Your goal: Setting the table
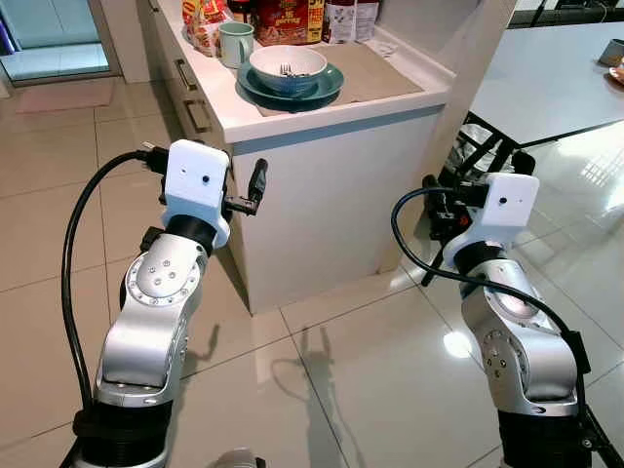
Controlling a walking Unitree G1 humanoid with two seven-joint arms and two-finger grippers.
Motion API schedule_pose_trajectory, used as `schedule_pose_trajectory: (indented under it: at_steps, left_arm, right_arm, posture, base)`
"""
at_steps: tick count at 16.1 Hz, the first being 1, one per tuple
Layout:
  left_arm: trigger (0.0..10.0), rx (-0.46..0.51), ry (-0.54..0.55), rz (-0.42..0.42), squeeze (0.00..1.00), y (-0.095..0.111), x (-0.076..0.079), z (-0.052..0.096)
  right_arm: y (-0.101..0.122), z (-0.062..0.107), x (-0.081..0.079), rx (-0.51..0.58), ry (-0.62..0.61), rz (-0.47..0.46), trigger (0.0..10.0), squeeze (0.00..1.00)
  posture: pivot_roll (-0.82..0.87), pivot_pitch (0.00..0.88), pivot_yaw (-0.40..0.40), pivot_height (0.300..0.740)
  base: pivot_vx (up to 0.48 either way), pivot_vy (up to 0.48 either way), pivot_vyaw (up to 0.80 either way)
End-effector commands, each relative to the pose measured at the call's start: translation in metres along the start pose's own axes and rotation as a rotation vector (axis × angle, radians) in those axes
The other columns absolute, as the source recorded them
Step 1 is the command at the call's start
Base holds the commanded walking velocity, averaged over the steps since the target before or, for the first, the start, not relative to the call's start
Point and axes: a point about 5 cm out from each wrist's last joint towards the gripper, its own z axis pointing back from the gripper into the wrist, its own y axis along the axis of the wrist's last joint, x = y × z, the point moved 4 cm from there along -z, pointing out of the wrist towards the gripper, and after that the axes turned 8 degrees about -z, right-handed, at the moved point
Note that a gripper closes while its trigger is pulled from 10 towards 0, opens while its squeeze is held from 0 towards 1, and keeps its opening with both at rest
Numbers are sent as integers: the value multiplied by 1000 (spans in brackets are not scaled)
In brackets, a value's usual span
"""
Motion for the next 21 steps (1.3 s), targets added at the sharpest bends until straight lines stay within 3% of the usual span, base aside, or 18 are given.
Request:
schedule_pose_trajectory:
  at_steps: [1,5,11,17,21]
  left_arm:
    - [10000,32,-41,0,0,5,6,-2]
    - [10000,-49,-18,-21,0,-9,4,-2]
    - [10000,20,-32,-4,0,3,4,-3]
    - [10000,35,-39,2,0,6,3,-4]
    - [10000,48,-49,4,0,9,5,-4]
  right_arm:
    - [6,3,7,34,-29,29,10000,0]
    - [7,5,11,54,-44,42,10000,0]
    - [9,6,11,65,-42,34,10000,0]
    - [11,5,9,72,-28,62,10000,0]
    - [14,5,12,80,-35,72,10000,0]
  posture:
    - [77,0,-23,740]
    - [77,2,-23,740]
    - [72,7,-24,740]
    - [75,4,-25,740]
    - [72,3,-23,740]
  base:
    - [341,0,0]
    - [0,0,0]
    - [0,0,0]
    - [319,0,0]
    - [333,0,747]
